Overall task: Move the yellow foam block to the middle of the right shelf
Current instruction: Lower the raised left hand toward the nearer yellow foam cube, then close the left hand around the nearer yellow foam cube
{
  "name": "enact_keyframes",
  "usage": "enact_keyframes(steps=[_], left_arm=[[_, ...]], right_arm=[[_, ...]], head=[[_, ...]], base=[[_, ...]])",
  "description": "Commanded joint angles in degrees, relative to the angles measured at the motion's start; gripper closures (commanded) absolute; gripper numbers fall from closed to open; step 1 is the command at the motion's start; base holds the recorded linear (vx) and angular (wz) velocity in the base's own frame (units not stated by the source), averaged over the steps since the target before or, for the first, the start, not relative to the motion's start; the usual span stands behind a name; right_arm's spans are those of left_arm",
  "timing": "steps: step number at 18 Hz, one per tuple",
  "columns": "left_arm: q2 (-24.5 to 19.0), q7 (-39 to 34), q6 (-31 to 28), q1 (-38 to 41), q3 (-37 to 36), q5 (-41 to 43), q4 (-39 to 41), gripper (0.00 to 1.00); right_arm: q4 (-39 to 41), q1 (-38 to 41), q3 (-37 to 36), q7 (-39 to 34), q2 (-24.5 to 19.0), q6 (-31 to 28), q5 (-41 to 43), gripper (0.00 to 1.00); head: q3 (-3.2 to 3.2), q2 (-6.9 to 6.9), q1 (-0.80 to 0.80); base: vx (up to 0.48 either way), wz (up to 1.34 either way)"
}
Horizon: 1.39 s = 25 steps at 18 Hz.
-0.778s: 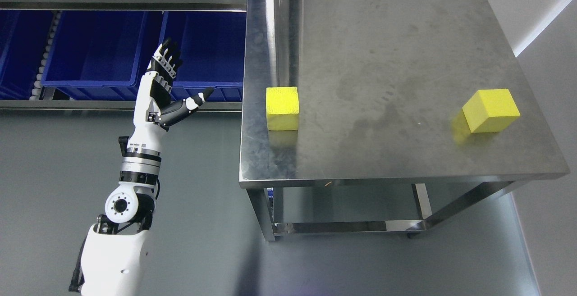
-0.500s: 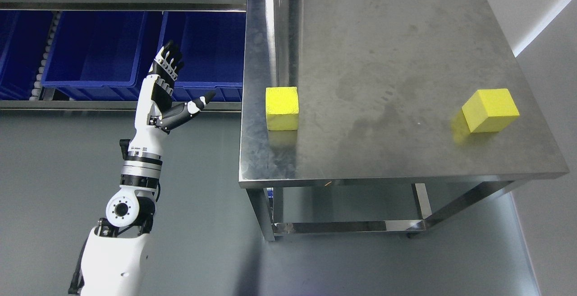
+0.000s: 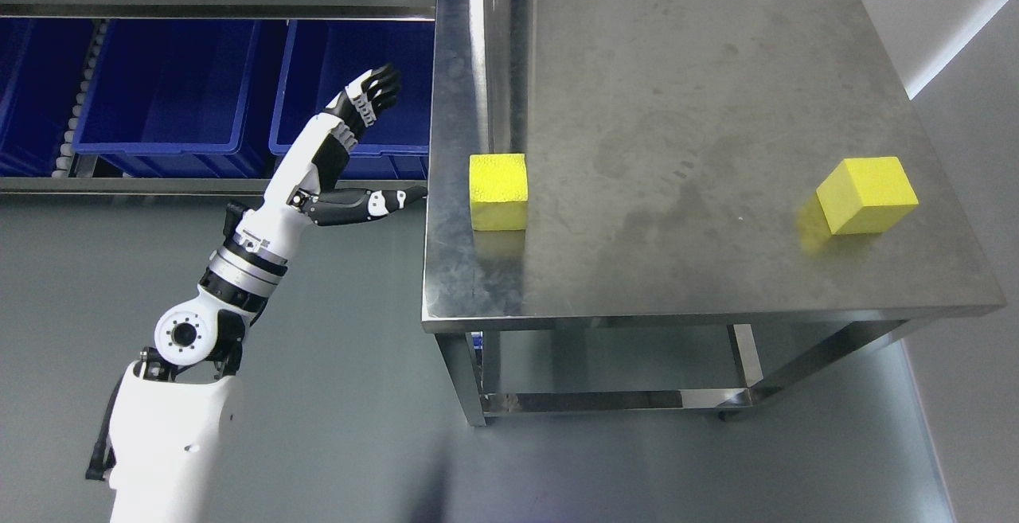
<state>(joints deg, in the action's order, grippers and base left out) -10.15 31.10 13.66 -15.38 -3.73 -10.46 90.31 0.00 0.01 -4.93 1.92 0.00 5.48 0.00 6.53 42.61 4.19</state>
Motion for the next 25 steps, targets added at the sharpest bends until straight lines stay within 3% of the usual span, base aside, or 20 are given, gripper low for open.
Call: enact_keyframes(steps=[1, 10, 12, 25], left_arm=[[-3.4, 5.5, -7.3, -7.5, -4.7, 0.2, -1.0, 0.01], [-2.7, 5.9, -8.5, -12.5, -17.4, 1.9, -5.9, 0.01], [-2.6, 6.0, -8.5, -12.0, -17.7, 5.5, -6.1, 0.01], [-2.6, 8.5, -8.3, -11.3, -17.3, 9.2, -8.7, 0.01]], right_arm=[[1.0, 0.1, 0.0, 0.0, 1.0, 0.0, -0.2, 0.00], [1.0, 0.1, 0.0, 0.0, 1.0, 0.0, -0.2, 0.00], [1.0, 0.1, 0.0, 0.0, 1.0, 0.0, -0.2, 0.00], [1.0, 0.1, 0.0, 0.0, 1.0, 0.0, -0.2, 0.00]], head=[[0.00, 0.00, 0.00], [0.00, 0.00, 0.00], [0.00, 0.00, 0.00], [0.00, 0.00, 0.00]], base=[[0.000, 0.00], [0.000, 0.00], [0.000, 0.00], [0.000, 0.00]])
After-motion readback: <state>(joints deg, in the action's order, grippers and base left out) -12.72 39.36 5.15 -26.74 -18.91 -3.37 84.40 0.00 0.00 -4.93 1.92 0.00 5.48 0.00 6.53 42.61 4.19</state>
